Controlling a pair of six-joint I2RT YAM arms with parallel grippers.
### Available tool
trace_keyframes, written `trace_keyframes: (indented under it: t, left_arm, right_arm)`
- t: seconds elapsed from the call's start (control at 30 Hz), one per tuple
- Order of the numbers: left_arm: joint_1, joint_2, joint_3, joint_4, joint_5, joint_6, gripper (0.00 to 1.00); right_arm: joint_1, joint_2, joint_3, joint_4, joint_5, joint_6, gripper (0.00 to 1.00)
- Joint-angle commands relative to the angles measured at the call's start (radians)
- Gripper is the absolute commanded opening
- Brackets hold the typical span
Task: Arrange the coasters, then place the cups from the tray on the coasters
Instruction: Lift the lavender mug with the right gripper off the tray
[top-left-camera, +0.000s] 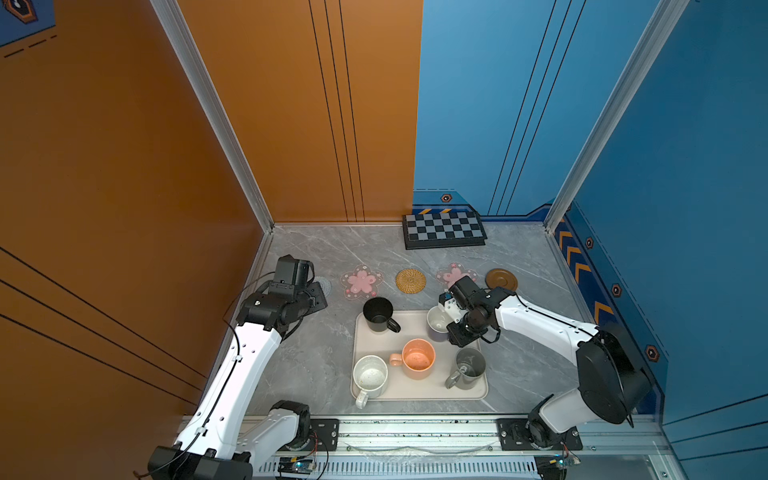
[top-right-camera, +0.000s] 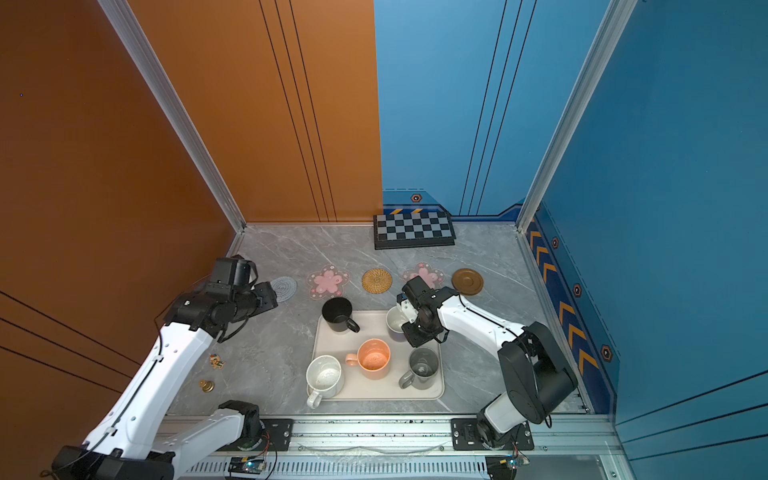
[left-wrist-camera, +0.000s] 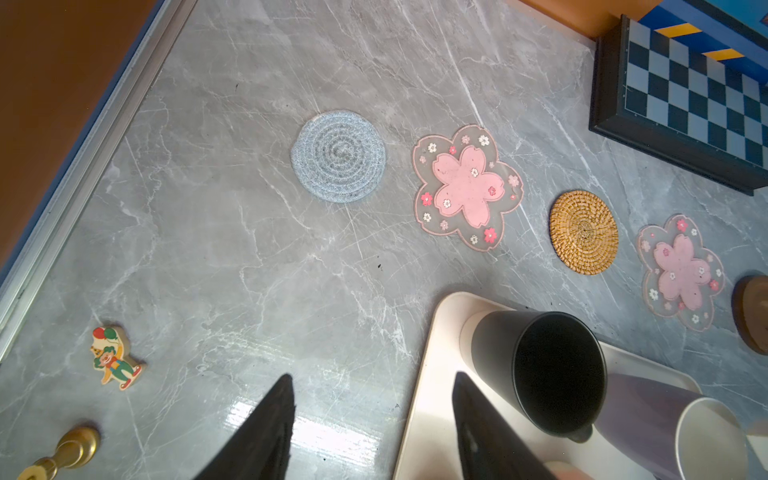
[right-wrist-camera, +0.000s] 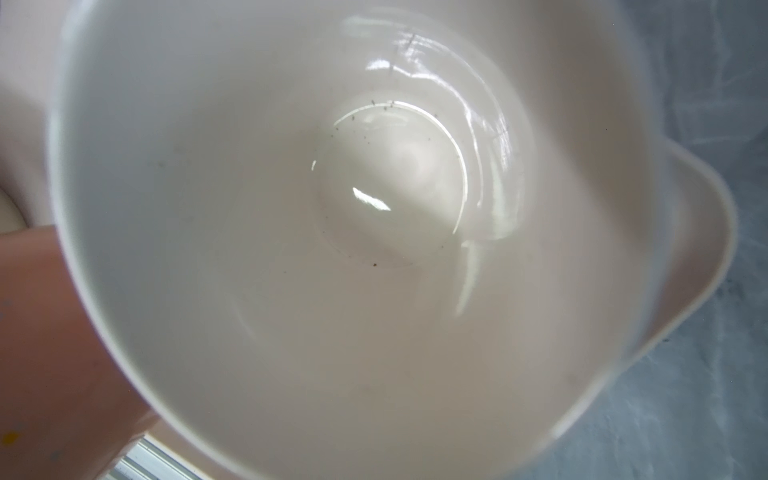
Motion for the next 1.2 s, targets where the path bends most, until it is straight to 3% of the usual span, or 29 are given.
trace_keyframes:
  t: [0.0,0.43,1.17]
  left_arm:
    - [0.006,-0.032,-0.026,-0.013,0.022,-0.024,0.62]
    - [0.004,-0.037,-0.042,-0.013,0.028,-0.041,0.61]
    - [-0.005,0.022,-0.079,0.002,0.026,-0.061,0.6]
  right_arm:
    - [0.008,-0.025,-0.04,0.005,0.045,0.052,0.19]
    - [0.013,-0.047,-0.051,0.025,0.074,0.076,0.0]
    - [-0.001,-0.144,0.034,0.017,0.211,0.093,0.0]
